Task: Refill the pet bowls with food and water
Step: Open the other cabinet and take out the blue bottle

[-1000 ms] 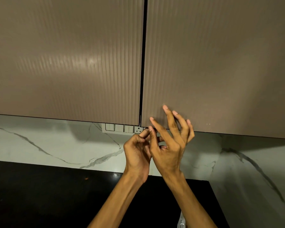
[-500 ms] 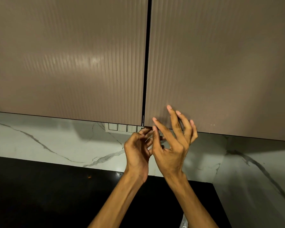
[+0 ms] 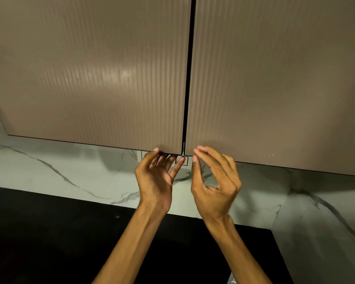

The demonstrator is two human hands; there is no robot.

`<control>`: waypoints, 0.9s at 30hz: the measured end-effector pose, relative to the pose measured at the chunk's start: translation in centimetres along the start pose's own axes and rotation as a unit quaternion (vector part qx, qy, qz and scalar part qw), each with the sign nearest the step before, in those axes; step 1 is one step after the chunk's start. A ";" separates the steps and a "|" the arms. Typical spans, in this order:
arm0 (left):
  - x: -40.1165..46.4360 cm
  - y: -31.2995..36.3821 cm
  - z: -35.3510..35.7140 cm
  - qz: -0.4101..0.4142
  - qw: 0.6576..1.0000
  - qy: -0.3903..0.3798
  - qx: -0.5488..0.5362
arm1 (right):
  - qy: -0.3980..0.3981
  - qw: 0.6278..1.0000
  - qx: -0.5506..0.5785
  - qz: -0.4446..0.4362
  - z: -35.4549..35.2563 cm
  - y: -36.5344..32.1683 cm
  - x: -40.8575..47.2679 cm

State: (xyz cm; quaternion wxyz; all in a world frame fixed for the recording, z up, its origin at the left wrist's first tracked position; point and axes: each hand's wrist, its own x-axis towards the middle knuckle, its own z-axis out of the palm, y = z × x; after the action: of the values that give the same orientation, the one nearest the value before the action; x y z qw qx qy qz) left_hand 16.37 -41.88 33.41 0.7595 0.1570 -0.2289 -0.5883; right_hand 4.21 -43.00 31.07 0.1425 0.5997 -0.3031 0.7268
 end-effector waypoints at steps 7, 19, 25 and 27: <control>-1.2 0.3 1.0 -0.021 0.999 0.008 0.031 | -0.032 0.998 0.037 0.040 1.3 -1.3 0.2; -4.0 1.2 0.3 -0.031 0.998 0.006 0.050 | -0.056 0.995 0.053 0.058 1.6 -2.7 -1.2; -6.4 2.5 0.2 -0.032 0.997 0.008 0.069 | -0.050 0.996 0.039 0.062 1.0 -5.0 -1.6; -7.2 3.1 0.1 -0.039 0.997 0.005 0.072 | -0.052 0.996 0.037 0.065 0.7 -5.9 -1.9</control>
State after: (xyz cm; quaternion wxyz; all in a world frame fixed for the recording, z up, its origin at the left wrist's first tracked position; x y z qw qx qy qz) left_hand 17.42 -34.08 33.91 0.7239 0.2229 -0.2604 -0.5987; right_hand 8.61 -38.56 30.94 0.0573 0.6203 -0.3211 0.7133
